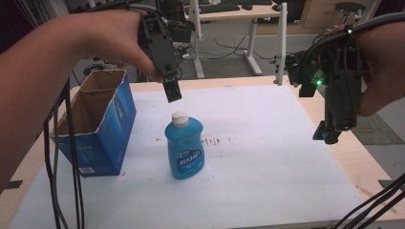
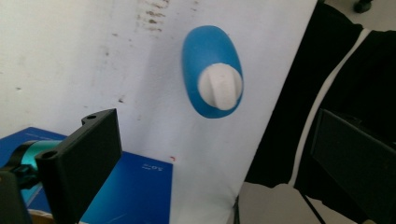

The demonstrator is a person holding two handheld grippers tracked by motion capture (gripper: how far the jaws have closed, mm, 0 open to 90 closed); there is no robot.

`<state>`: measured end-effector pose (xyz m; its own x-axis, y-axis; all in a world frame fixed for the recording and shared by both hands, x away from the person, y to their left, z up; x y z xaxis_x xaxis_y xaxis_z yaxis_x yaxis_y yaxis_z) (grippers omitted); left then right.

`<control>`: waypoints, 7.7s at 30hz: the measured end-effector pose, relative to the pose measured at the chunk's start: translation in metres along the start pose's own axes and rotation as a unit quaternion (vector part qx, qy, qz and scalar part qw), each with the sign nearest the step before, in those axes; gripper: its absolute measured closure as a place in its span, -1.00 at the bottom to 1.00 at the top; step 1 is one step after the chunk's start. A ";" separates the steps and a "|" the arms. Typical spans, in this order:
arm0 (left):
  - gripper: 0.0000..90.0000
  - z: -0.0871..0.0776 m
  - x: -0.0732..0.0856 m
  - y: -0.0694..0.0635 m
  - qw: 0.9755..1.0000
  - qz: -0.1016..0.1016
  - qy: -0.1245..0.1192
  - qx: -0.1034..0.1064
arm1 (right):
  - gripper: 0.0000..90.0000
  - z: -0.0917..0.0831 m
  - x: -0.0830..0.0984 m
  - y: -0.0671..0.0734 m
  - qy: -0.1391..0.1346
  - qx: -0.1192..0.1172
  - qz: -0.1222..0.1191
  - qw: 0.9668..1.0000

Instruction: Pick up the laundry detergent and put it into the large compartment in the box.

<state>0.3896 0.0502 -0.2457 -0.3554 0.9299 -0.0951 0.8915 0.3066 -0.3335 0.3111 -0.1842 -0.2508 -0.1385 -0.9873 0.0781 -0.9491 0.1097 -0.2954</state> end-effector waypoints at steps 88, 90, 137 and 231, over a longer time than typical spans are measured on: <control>-0.70 0.121 -0.012 0.025 0.999 -0.031 0.017 -0.021 | -0.95 0.004 0.001 -0.007 0.008 0.000 0.009 1.000; -0.65 0.120 -0.012 0.025 0.999 -0.027 0.015 -0.021 | -0.95 0.004 0.001 -0.006 0.009 -0.001 0.010 1.000; -0.19 0.123 -0.014 0.028 0.998 -0.032 0.036 -0.044 | -0.95 0.007 0.001 -0.006 0.010 -0.002 0.012 1.000; -0.16 -0.064 0.169 0.103 0.899 -0.427 -0.080 -0.060 | -0.95 0.018 -0.018 -0.011 0.004 -0.010 -0.012 1.000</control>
<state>0.4393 0.2522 -0.2366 -0.9520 0.3060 0.0105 0.2941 0.9235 -0.2463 0.3287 -0.1697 -0.2659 -0.1175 -0.9887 0.0933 -0.9578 0.0880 -0.2737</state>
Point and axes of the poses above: each handheld gripper's, and its own axes: z roughly forward along the jaws, x roughly out of its underside, y roughly to its left, the point moved 7 cm from there along z, roughly forward along the jaws, and after that the axes turned 13 degrees about x, right-handed, at the moved point
